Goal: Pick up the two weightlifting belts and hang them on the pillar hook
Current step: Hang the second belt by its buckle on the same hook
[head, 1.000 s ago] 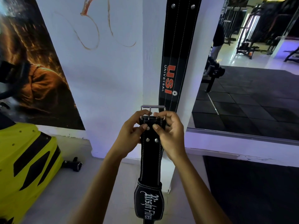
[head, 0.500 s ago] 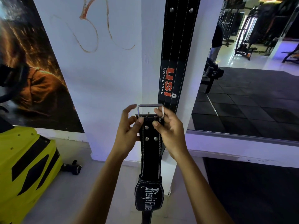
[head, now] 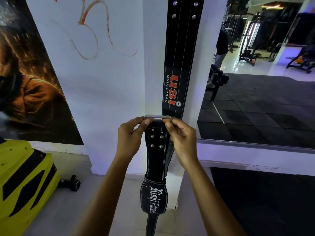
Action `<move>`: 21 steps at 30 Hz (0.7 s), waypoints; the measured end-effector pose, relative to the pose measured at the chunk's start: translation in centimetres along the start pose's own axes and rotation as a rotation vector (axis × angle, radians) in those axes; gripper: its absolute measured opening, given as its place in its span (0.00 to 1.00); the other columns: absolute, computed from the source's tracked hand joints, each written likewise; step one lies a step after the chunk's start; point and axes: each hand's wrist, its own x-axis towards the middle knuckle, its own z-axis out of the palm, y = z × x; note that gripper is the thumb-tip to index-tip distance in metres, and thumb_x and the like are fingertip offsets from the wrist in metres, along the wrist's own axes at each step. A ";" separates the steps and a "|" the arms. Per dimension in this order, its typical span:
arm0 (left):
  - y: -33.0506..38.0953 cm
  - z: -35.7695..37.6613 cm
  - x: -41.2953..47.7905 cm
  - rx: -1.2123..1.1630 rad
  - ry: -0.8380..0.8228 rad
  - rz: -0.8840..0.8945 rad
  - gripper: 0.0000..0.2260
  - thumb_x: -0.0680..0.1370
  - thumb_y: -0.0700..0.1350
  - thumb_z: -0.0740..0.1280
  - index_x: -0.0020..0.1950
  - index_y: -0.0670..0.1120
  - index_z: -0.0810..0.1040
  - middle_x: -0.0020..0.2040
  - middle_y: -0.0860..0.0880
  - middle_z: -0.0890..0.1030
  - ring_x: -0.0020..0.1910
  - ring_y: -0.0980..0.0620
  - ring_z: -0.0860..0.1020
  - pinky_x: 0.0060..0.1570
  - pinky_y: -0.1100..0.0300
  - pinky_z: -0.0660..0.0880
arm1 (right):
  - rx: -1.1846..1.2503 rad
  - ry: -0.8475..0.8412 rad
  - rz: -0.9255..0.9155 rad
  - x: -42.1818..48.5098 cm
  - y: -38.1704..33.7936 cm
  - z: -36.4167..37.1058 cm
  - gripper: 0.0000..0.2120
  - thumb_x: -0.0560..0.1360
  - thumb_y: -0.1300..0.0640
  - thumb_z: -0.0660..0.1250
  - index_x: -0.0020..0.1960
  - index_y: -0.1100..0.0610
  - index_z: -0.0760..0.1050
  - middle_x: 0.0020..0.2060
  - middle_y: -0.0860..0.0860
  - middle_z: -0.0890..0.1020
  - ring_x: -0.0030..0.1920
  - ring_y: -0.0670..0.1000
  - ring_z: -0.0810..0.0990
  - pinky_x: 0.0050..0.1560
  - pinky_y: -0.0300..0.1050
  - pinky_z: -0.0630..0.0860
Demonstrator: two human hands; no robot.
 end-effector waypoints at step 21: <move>15.7 3.0 18.1 0.142 0.212 0.641 0.19 0.80 0.50 0.64 0.38 0.38 0.81 0.31 0.35 0.80 0.33 0.36 0.77 0.35 0.51 0.70 | -0.262 0.256 -0.636 19.1 -15.2 -1.2 0.12 0.80 0.55 0.64 0.46 0.60 0.82 0.37 0.53 0.84 0.40 0.53 0.82 0.39 0.44 0.75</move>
